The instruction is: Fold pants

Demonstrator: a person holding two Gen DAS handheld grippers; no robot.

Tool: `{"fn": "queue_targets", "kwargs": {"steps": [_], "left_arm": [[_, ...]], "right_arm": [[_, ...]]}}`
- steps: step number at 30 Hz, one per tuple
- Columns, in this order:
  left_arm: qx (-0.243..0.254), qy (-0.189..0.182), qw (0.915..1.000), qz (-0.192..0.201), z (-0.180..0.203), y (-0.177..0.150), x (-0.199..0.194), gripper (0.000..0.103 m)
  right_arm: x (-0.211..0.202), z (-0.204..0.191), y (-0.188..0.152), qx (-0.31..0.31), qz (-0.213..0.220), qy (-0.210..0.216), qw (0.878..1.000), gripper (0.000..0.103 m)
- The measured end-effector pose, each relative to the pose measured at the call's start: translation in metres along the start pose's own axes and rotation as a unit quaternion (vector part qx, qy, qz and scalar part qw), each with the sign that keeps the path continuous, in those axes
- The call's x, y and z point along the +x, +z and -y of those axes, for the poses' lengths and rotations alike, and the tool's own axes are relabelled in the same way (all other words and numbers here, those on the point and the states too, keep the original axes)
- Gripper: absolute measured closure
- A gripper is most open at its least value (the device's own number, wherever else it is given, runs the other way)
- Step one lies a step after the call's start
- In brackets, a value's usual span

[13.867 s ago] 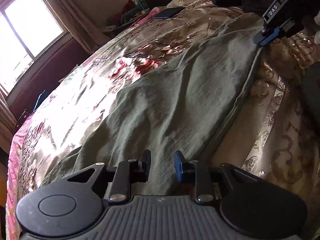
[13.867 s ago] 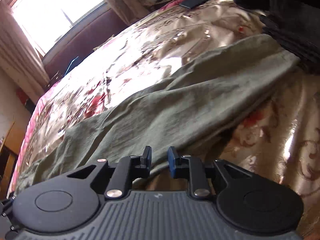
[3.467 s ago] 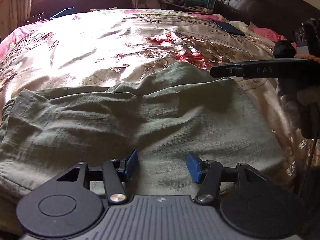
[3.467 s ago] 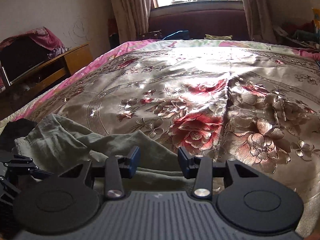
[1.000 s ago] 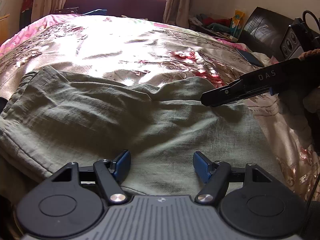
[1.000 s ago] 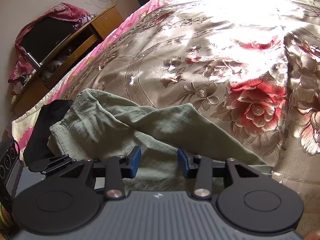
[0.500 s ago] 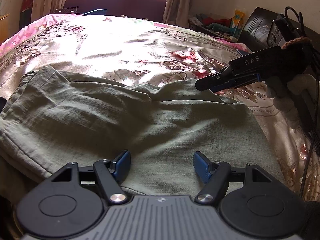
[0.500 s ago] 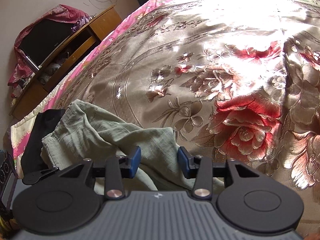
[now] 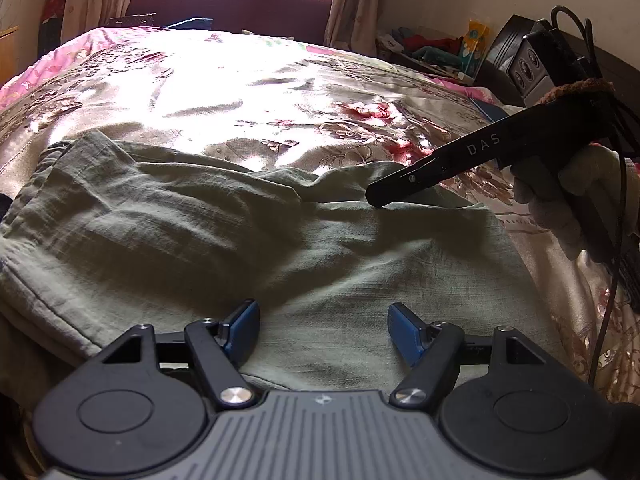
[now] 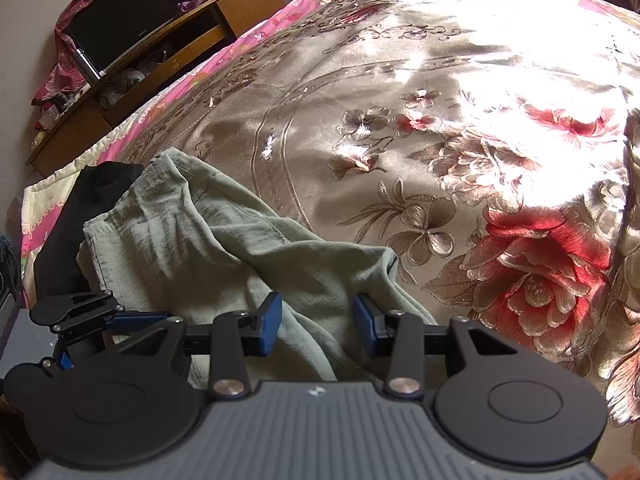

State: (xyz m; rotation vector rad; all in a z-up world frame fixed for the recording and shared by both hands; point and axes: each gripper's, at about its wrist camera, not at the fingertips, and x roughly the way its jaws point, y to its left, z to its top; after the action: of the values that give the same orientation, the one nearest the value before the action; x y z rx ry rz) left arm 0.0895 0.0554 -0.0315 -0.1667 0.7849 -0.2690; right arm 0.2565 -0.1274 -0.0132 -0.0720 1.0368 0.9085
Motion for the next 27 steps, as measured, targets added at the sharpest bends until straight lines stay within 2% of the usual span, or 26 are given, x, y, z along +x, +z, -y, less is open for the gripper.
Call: {"fn": "queue_targets", "kwargs": {"steps": [3, 6, 11, 14, 18, 22, 24, 27], "left_arm": [[-0.005, -0.004, 1.0, 0.001, -0.002, 0.0, -0.001, 0.019], [-0.004, -0.004, 1.0, 0.001, -0.002, 0.0, -0.001, 0.019], [0.0, 0.0, 1.0, 0.0, 0.0, 0.0, -0.001, 0.019], [0.002, 0.0, 1.0, 0.0, 0.0, -0.001, 0.0, 0.018], [0.007, -0.002, 1.0, -0.001, 0.002, -0.001, 0.001, 0.015], [0.007, -0.001, 1.0, -0.001, 0.002, -0.001, 0.002, 0.015], [0.009, 0.0, 1.0, -0.001, 0.003, -0.001, 0.002, 0.015], [0.009, 0.0, 1.0, -0.001, 0.004, 0.0, 0.003, 0.014]], "right_arm": [[-0.018, -0.001, -0.001, 0.004, 0.035, -0.001, 0.999, 0.062], [-0.028, 0.011, -0.001, 0.029, 0.063, -0.022, 0.997, 0.061], [-0.01, 0.03, 0.001, 0.041, 0.019, -0.008, 0.999, 0.06], [-0.015, 0.023, 0.0, 0.031, 0.016, 0.033, 0.999, 0.06], [-0.019, 0.008, -0.002, -0.001, 0.008, 0.054, 0.999, 0.06], [-0.003, 0.001, -0.001, -0.028, -0.018, 0.036, 0.999, 0.06], [0.004, 0.002, 0.002, -0.019, -0.013, 0.038, 0.999, 0.06], [0.003, 0.001, 0.004, 0.008, 0.017, 0.047, 0.999, 0.06]]}}
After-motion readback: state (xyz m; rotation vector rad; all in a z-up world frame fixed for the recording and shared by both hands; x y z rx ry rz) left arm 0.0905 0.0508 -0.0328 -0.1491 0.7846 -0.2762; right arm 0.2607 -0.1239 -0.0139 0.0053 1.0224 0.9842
